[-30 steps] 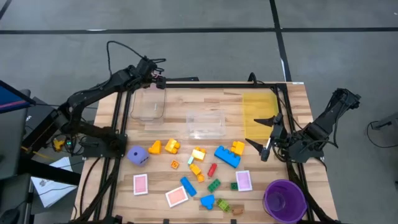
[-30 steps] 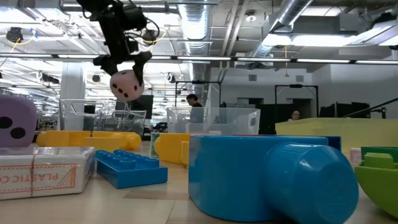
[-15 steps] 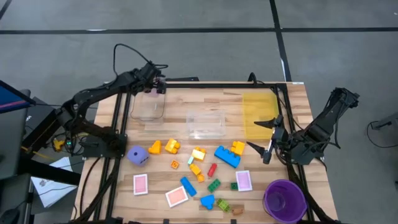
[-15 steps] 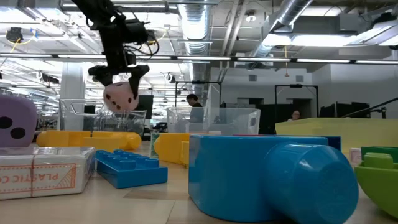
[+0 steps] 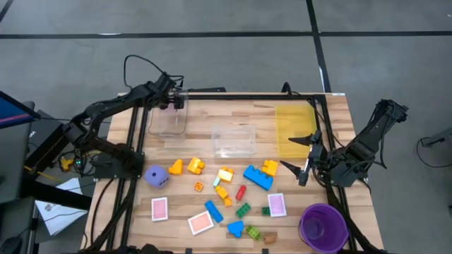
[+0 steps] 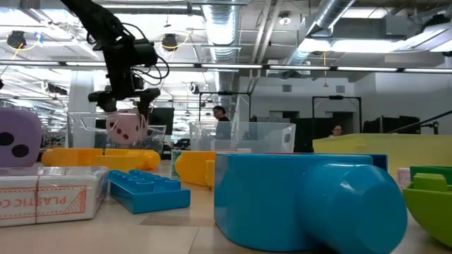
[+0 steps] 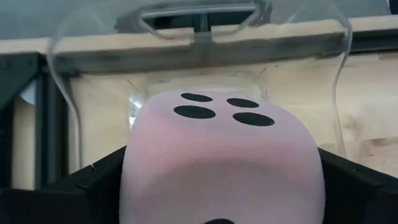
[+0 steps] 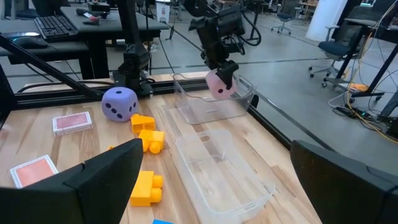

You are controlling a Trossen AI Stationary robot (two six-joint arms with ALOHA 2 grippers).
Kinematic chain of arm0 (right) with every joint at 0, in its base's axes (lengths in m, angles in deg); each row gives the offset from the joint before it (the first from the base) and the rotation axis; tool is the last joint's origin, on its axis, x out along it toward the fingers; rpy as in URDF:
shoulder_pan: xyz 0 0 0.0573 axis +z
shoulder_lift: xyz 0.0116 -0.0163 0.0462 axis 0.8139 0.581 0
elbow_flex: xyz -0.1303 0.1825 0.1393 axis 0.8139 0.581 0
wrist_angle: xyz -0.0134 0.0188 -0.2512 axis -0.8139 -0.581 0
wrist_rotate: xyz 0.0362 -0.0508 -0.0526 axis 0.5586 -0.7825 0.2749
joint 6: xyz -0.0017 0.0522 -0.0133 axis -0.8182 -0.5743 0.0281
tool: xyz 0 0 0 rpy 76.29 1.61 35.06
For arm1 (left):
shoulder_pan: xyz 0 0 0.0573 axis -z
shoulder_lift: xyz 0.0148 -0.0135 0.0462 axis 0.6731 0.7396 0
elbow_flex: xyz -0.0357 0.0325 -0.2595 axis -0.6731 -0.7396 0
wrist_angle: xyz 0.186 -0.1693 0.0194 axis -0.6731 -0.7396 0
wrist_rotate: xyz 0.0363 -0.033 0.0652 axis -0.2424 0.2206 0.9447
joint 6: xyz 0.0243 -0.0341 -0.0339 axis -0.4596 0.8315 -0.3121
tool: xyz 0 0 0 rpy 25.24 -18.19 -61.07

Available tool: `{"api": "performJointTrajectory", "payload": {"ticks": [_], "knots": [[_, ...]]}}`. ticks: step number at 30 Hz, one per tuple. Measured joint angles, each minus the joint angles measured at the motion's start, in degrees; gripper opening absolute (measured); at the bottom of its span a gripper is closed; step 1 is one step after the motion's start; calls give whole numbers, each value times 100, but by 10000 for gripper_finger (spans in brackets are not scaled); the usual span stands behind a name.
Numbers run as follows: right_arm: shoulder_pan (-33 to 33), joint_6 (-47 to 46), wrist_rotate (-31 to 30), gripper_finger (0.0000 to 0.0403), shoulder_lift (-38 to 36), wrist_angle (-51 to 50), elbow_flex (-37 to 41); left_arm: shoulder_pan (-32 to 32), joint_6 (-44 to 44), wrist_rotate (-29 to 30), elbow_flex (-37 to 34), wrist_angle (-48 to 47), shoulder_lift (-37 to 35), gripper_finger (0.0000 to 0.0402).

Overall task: Pick & Place Toys
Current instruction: Put the pink die into the top transparent bin

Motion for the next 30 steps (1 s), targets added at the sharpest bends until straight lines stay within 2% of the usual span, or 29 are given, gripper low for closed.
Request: {"api": "performJointTrajectory", "payload": {"ticks": [7, 15, 30], "knots": [[0, 3, 2, 400, 0, -1, 0, -59, -104, -29, -82, 194, 0, 355], [0, 27, 6, 400, 0, -1, 0, -59, -279, -26, -82, 595, 0, 395], [0, 28, 22, 400, 0, -1, 0, -59, -900, 122, -82, 669, 0, 398]]}}
